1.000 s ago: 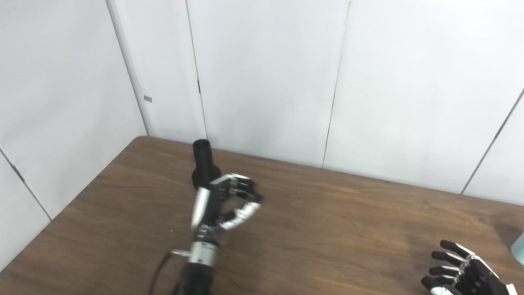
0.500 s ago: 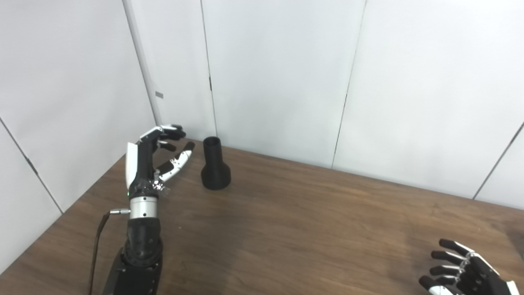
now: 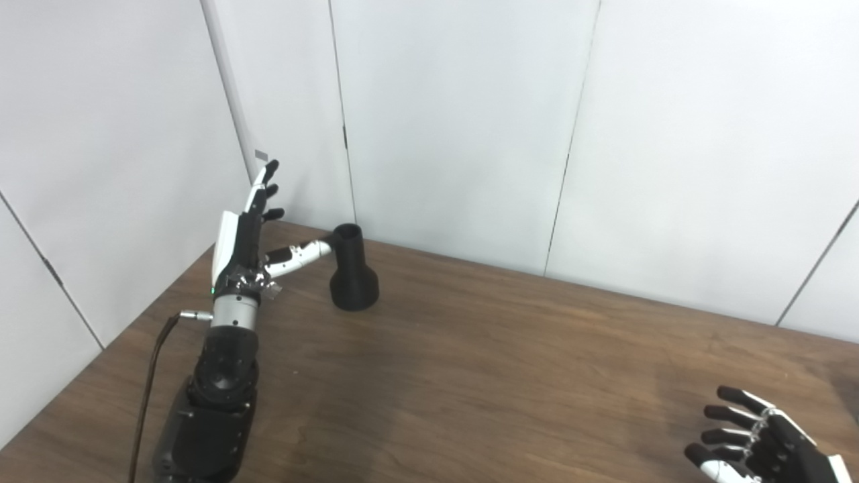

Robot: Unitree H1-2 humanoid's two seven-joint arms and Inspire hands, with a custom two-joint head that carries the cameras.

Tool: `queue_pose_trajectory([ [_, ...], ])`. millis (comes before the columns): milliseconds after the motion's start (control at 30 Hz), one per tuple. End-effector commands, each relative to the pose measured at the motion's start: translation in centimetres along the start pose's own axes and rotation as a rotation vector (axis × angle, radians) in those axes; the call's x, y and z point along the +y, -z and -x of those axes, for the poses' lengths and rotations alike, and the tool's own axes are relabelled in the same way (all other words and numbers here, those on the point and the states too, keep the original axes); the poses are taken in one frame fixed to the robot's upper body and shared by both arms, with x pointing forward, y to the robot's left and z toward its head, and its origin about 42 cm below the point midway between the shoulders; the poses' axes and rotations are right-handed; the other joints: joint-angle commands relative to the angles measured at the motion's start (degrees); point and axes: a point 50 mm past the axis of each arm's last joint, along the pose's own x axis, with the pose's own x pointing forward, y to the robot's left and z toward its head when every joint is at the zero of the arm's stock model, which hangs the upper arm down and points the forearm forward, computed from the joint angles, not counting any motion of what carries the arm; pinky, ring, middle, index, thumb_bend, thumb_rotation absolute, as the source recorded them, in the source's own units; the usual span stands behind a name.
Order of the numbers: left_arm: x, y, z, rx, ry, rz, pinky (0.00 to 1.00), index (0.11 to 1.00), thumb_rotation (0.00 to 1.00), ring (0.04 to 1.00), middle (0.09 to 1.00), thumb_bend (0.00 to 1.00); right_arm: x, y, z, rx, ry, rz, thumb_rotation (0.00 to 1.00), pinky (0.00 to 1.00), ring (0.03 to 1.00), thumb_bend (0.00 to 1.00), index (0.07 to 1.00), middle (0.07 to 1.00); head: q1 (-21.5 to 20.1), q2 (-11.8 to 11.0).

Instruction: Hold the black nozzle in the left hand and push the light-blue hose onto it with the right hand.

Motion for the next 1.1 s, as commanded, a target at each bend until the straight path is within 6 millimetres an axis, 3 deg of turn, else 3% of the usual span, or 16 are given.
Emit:
queue_pose_trajectory([
  [0,0.8,-1.6,-2.2,-0.07,-0.003,-0.035,0.88,1.0,0.33,0.976,0.999,0.99,0.0,-1.7,-0.5,-0.077,0.004,-0.004,0.0,0.43,0.539,0.52,0.696,0.635,0.0,0.1],
  [167,0.1,-1.0,-2.7,0.019,0.033,-0.088,0.95,1.0,0.39,1.0,1.0,1.0,0.0,-2.0,-0.3,-0.072,0.005,0.002,0.0,0.42,0.532,0.52,0.696,0.637,-0.1,0.3],
  [367,-0.9,-0.4,-3.3,0.08,0.066,-0.105,0.88,1.0,0.39,1.0,1.0,1.0,0.1,-2.4,-0.2,-0.074,-0.005,-0.01,0.0,0.43,0.541,0.51,0.709,0.645,-0.3,0.5],
  [733,-3.1,1.5,-3.8,0.146,0.133,-0.109,0.96,1.0,0.39,1.0,1.0,1.0,-0.2,-2.0,0.0,-0.101,-0.055,-0.034,0.0,0.42,0.542,0.42,0.77,0.678,-0.6,0.7],
  [800,-3.7,1.6,-3.7,0.153,0.142,-0.129,0.93,1.0,0.4,1.0,1.0,1.0,-0.2,-1.9,0.1,-0.098,-0.054,-0.043,0.0,0.42,0.538,0.41,0.768,0.674,-0.9,0.8],
  [900,-4.5,1.7,-3.5,0.152,0.157,-0.149,0.88,1.0,0.39,0.986,1.0,1.0,-0.1,-2.2,0.2,-0.085,-0.043,-0.038,0.0,0.48,0.564,0.41,0.77,0.682,-1.1,1.0],
  [1067,-5.7,2.0,-3.0,0.17,0.196,-0.143,0.89,1.0,0.38,0.996,1.0,1.0,-0.1,-2.3,0.3,-0.074,-0.038,-0.047,0.0,0.58,0.605,0.41,0.772,0.692,-1.0,1.1],
])
